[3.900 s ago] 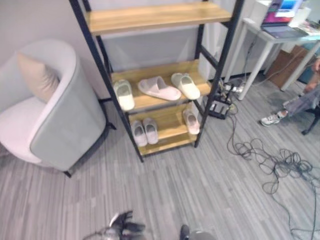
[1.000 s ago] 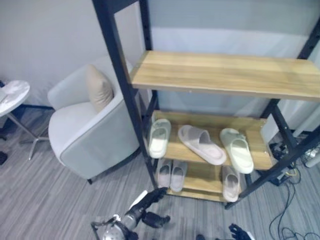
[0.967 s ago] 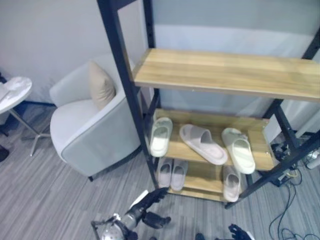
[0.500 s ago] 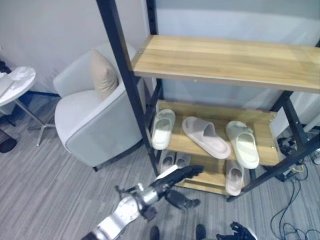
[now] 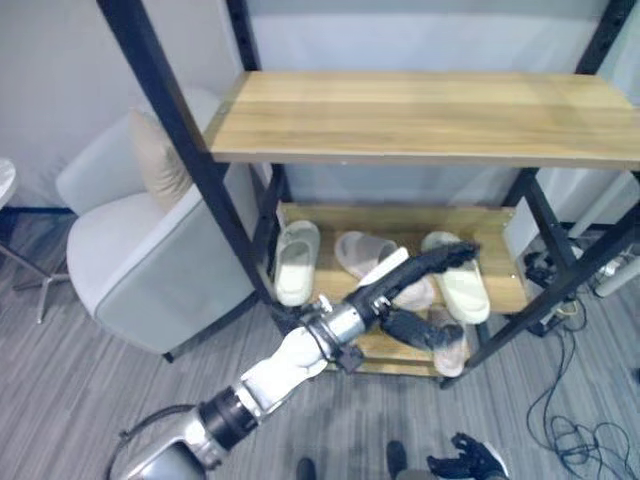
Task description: Arrange the slippers neatly on the shoe rack.
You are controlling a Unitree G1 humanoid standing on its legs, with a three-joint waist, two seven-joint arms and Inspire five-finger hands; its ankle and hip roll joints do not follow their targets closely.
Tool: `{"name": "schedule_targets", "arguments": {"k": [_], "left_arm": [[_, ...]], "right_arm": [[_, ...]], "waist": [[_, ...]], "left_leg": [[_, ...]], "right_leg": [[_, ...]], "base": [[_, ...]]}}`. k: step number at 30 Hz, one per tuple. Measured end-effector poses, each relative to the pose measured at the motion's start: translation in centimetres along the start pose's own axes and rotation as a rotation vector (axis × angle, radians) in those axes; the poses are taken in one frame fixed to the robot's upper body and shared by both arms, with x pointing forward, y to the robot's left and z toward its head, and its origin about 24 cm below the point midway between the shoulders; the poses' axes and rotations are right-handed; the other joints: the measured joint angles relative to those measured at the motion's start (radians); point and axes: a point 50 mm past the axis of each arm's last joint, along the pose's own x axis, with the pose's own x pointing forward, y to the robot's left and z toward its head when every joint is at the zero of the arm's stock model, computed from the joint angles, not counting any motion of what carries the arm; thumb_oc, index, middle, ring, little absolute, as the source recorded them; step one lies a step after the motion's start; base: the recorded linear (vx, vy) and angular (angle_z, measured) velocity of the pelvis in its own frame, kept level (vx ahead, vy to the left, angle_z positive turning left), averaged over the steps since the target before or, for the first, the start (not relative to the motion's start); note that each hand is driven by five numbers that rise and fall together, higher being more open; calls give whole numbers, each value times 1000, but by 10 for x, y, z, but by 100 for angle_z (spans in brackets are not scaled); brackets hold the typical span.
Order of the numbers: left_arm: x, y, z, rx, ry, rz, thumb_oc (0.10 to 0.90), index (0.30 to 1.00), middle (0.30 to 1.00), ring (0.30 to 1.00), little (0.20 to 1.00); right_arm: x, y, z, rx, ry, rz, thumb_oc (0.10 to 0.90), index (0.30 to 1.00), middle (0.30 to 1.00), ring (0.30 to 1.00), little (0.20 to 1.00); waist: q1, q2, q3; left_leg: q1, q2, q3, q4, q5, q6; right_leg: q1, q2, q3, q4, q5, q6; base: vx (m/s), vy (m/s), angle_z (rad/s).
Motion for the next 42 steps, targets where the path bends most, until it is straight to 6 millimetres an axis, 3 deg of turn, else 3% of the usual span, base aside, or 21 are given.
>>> {"name": "schedule_targets", "arguments": {"k": [6,9,14,20,28,33,39,42], "left_arm": [[-5,14,-30,184,124,121,800,900,900,900,900],[-6,23,-43,312,191,184,800,900,900,900,900],[11,31,-44,454,190,264,800,900,900,900,900],[28,35,-40,460,193,331,800,900,900,900,900],[53,58,-13,715,113,388,800,900,900,900,900],[63,73,-6,867,120,413,800,900,900,900,900],[66,88,-14,1028,207,414,800,900,900,900,900],[68,92,-14,1109,224,402,800,900,900,900,900]], "right_arm": [[0,-2,2,-1,-7,-8,800,900,900,900,900],[1,-1,4,-2,-14,-15,800,900,900,900,900],[4,0,14,-10,-42,-21,800,900,900,900,900],[4,-4,17,-12,-58,-33,800,900,900,900,900],[3,-10,22,-23,-91,-32,800,900,900,900,900],[3,-10,26,-23,-106,-29,800,900,900,900,900],[5,-10,33,-24,-128,-27,800,900,900,900,900],[5,-9,36,-30,-137,-22,800,900,900,900,900]], "waist": [[-7,12,-2],[-4,14,-3],[-25,18,-6],[-46,38,-16],[-66,62,-21],[-72,64,-22],[-81,61,-21],[-83,46,-9]], "left_leg": [[-8,2,12,1,-1,0],[-14,3,50,0,-6,2],[-33,-1,63,2,-7,4],[-57,-1,102,0,-7,5],[-83,-2,110,0,-6,5],[-115,-4,113,0,-3,6],[-152,-8,133,0,-2,7],[-165,-11,137,0,-2,7]], "right_leg": [[-18,3,14,0,1,-5],[-40,4,46,0,9,-7],[-69,3,65,1,21,-4],[-113,5,100,6,32,-2],[-144,6,112,6,39,-1],[-178,5,116,7,49,1],[-224,5,135,7,58,3],[-240,5,139,8,61,4]], "base": [[49,-8,-8],[27,-4,-31],[34,6,-11],[21,4,-18],[11,2,-4],[0,0,0],[2,9,-8],[3,13,-4]]}}
